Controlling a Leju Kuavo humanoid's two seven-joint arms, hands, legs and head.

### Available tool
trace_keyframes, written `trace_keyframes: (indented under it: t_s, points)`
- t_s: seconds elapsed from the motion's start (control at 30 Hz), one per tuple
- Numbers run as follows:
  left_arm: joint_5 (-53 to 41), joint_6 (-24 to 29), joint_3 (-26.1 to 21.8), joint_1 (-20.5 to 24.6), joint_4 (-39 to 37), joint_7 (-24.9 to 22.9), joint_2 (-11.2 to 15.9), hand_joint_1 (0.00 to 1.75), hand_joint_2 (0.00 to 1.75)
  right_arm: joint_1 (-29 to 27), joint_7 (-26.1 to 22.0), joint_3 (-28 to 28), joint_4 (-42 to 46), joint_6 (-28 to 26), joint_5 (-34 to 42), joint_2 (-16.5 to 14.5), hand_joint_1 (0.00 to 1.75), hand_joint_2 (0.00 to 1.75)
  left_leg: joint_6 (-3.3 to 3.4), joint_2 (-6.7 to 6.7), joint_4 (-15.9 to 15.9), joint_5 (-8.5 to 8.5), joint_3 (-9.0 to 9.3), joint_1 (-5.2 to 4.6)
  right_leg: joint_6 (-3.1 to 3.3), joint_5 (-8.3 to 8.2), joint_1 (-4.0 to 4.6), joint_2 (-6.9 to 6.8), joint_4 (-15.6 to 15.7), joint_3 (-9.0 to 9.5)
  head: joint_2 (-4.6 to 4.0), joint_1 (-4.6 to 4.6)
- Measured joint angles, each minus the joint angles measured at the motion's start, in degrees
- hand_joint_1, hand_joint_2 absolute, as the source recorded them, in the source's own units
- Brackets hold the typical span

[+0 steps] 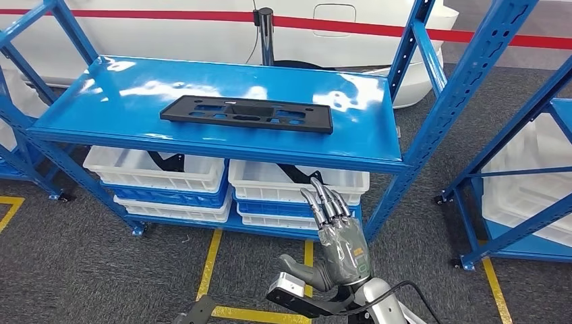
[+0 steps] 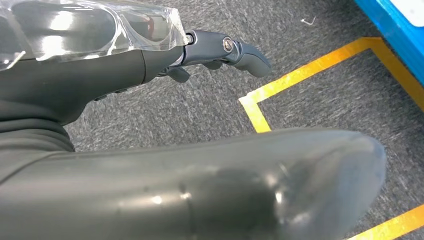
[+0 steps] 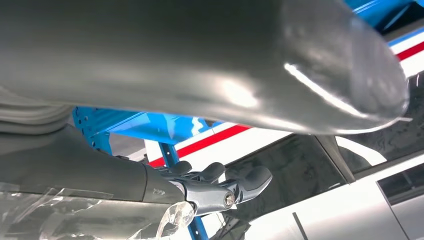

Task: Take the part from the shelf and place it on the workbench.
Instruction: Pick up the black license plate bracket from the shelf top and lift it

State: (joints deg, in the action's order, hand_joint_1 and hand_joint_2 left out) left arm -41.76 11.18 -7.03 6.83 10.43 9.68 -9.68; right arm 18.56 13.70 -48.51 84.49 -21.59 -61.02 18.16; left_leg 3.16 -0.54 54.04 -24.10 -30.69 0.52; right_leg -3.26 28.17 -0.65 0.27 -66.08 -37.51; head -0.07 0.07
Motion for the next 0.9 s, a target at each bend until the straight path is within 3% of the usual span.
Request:
trace_keyframes:
  t_s: [0.07,0.1,0.2,0.27,0.37,0.4,0.43,0.47,0.53,0.6,0.7,0.77,0.83,0.9]
  points:
    - [0.09,0.02,0.07,0.08,0.0,-0.04,-0.08,0.0,0.0,0.27,-0.03,-0.06,-0.15,0.16,0.3,-0.02,0.0,0.0,-0.46,0.0,0.06,-0.56,0.48,-0.15,0.44,-3.48,0.1,0.0,8.01,3.56,-0.01,-0.01]
    - [0.13,0.03,0.12,0.13,0.0,-0.06,-0.13,0.0,0.0,0.39,-0.05,-0.08,-0.21,0.26,0.43,-0.05,0.0,0.0,-0.73,0.05,0.08,-0.76,0.53,-0.24,0.74,-4.11,0.2,0.04,10.31,4.5,-0.01,-0.03]
    - [0.19,0.07,0.41,0.21,0.01,-0.11,-0.25,0.0,0.0,0.55,-0.11,-0.11,-0.35,0.49,0.53,-0.16,0.0,0.0,-1.54,0.14,0.06,-1.12,0.45,-0.29,1.7,-3.79,0.42,0.11,11.2,4.72,-0.01,-0.1]
    - [0.19,0.1,0.66,0.2,0.03,-0.12,-0.29,0.0,0.0,0.67,-0.11,-0.13,-0.37,0.5,0.54,-0.17,0.0,0.0,-2.14,0.17,2.31,-2.4,-0.46,-0.16,2.37,-3.66,0.25,0.03,11.42,5.13,-0.01,-0.19]
    - [0.17,0.12,0.99,0.12,0.04,-0.13,-0.29,0.0,0.0,0.77,-0.13,-0.15,-0.4,0.5,0.54,-0.17,0.0,0.0,-2.86,0.18,13.92,-6.98,-6.4,0.0,3.07,-3.27,0.17,0.0,11.48,5.66,-0.01,-0.3]
    - [0.15,0.12,1.07,0.05,0.04,-0.13,-0.29,0.0,0.0,0.76,-0.14,-0.17,-0.44,0.5,0.54,-0.17,0.0,0.0,-2.96,0.18,17.32,-7.76,-8.52,0.02,3.15,-3.11,0.18,0.05,11.48,5.82,-0.01,-0.31]
    - [0.13,0.12,1.13,0.0,0.04,-0.13,-0.29,0.0,0.0,0.76,-0.14,-0.18,-0.49,0.5,0.55,-0.17,0.0,0.0,-2.97,0.18,18.59,-7.42,-9.71,0.02,3.17,-2.91,0.19,0.11,11.47,6.06,-0.01,-0.31]
    - [0.12,0.12,1.19,-0.03,0.05,-0.13,-0.29,0.0,0.0,0.75,-0.14,-0.19,-0.53,0.5,0.58,-0.17,0.0,0.0,-2.91,0.19,17.31,-5.86,-9.65,0.03,3.1,-2.66,0.19,0.19,11.47,6.41,-0.01,-0.31]
    - [0.13,0.12,1.29,-0.03,0.05,-0.13,-0.29,0.0,0.0,0.75,-0.14,-0.19,-0.56,0.54,0.76,-0.17,0.0,0.0,-2.52,0.2,9.12,-0.93,-6.59,0.02,2.77,-2.03,0.18,0.26,11.49,7.34,-0.02,-0.31]
    - [0.21,0.12,1.37,0.0,0.06,-0.13,-0.3,0.0,0.0,0.78,-0.13,-0.19,-0.56,0.63,0.96,-0.17,0.0,0.0,-2.02,0.19,2.28,1.62,-3.57,-0.22,2.21,-1.4,0.42,0.32,11.47,7.92,-0.02,-0.3]
    - [0.48,0.12,1.44,-0.04,0.07,-0.13,-0.32,0.0,0.0,0.83,-0.11,-0.21,-0.55,0.67,1.11,-0.17,0.0,0.0,-1.19,0.13,0.72,1.36,-2.59,-0.41,1.39,-0.97,0.56,0.37,11.79,8.15,-0.01,-0.27]
    - [0.7,0.15,1.44,-0.03,0.08,-0.11,-0.34,0.0,0.0,0.87,-0.11,-0.22,-0.51,0.61,1.22,-0.16,0.0,0.0,-0.47,0.13,0.34,1.28,-2.07,-0.21,0.76,0.03,0.46,0.26,10.27,7.76,-0.01,-0.21]
    - [0.86,0.18,1.46,0.0,0.09,-0.11,-0.36,0.0,0.0,0.83,-0.11,-0.23,-0.5,0.56,1.27,-0.15,0.0,0.0,0.19,0.15,0.1,1.0,-1.43,-0.03,0.23,2.87,0.32,0.15,3.88,4.72,-0.01,-0.16]
    - [0.96,0.17,1.5,-0.06,0.09,-0.12,-0.37,0.0,0.0,0.64,-0.11,-0.28,-0.51,0.56,1.27,-0.15,0.0,0.0,0.51,0.14,0.1,0.53,-0.98,-0.04,-0.1,5.51,0.23,0.12,-4.36,-0.1,-0.01,-0.15]
